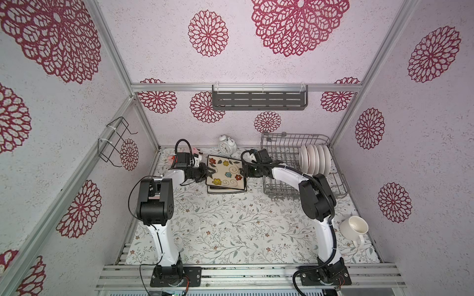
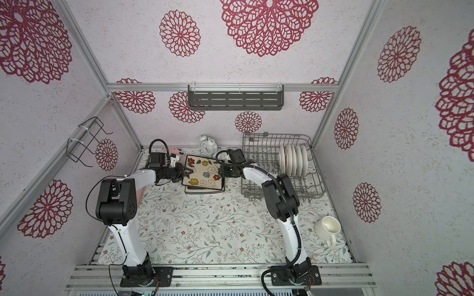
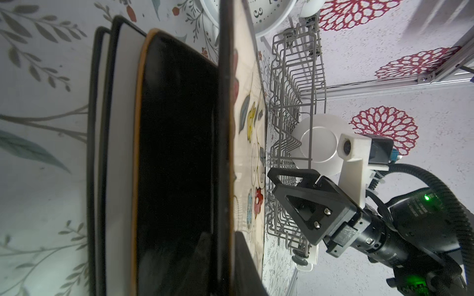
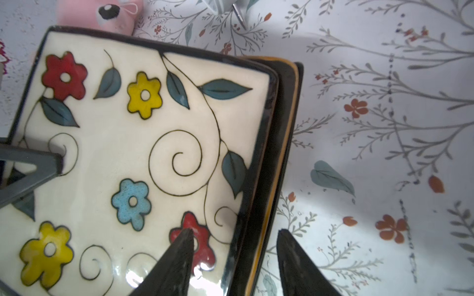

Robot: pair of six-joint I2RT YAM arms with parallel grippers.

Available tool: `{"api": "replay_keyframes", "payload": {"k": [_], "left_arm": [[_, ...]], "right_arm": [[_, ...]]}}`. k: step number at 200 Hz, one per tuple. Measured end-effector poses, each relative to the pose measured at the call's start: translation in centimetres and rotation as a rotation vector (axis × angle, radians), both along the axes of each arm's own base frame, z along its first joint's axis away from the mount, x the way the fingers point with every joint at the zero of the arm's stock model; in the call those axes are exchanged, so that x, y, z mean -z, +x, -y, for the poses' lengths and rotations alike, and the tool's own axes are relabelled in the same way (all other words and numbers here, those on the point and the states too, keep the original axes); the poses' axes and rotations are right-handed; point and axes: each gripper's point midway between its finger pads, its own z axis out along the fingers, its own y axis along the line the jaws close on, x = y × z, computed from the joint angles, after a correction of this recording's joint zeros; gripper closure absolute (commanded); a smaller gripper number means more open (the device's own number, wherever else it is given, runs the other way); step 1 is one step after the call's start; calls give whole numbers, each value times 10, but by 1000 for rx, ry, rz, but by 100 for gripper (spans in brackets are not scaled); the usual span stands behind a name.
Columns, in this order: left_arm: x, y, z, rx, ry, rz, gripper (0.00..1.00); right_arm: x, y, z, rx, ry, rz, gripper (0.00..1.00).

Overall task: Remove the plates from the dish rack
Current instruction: 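Press the flower plate flat on the stack with both grippers and align it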

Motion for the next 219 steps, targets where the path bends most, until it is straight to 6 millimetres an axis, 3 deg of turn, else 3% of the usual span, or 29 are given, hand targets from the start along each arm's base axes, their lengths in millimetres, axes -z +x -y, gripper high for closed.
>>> {"api": "replay_keyframes", "payload": {"k": [47,100,219], "left_arm": [[3,-1,-1,0,4,-11,81],[29,-6,-5,-11,40,-74,68],[22,2,-5,9,79,-64,49]], "right_arm": [[1,5,-5,-6,10,4,45],[7,4,-6,-14,12,-9,46],[5,4,-8,-20,22,-6,48]]}}
